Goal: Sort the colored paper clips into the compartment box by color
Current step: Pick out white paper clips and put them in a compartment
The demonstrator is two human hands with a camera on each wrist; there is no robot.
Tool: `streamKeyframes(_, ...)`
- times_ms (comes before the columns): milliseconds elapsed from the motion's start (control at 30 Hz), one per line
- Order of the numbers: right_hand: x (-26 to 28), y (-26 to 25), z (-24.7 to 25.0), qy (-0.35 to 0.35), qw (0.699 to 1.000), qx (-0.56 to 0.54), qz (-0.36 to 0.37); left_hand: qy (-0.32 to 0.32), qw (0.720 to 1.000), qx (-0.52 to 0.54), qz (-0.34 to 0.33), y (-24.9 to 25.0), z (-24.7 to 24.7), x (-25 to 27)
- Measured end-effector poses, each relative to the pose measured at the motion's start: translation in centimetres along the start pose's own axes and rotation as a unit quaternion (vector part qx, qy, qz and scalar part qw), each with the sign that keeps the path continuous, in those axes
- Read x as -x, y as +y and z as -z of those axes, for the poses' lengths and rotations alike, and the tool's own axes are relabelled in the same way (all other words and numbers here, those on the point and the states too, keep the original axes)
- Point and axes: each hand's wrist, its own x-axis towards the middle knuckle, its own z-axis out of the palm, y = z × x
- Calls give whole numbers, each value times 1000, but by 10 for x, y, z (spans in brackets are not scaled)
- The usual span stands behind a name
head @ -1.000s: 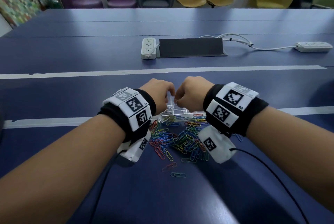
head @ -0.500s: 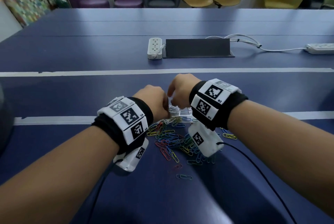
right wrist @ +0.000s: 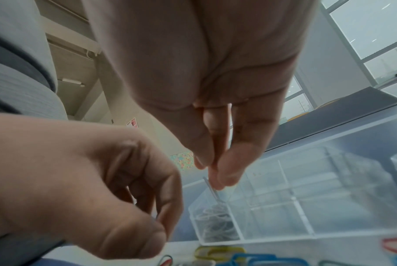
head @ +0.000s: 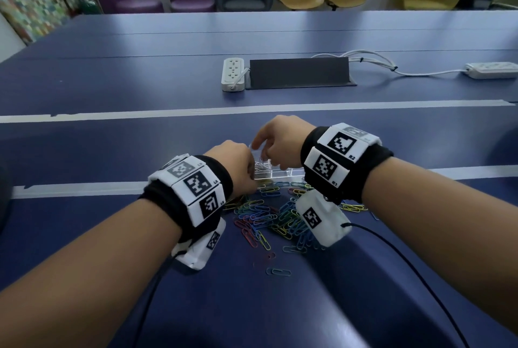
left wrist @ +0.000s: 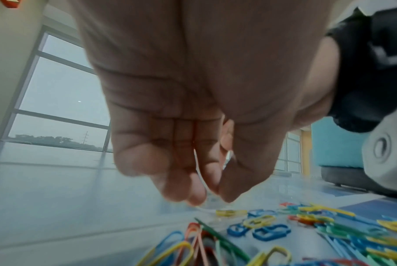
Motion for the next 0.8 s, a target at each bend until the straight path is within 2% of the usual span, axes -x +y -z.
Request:
streamKeyframes(267, 1, 3, -9, 8, 997, 72, 27, -3, 1000, -10, -1, 2, -7, -2)
streamKeyframes(467, -2, 7, -13, 12, 997, 77, 23, -4, 1000, -13, -8, 4, -4, 1)
streamKeyframes(667, 0, 12, -11, 10, 996, 81, 44, 56, 998, 34, -18, 0, 17, 4)
streamKeyframes(800, 4, 15, -4, 13, 999, 21, 45, 84, 996, 20, -10, -1, 21, -4)
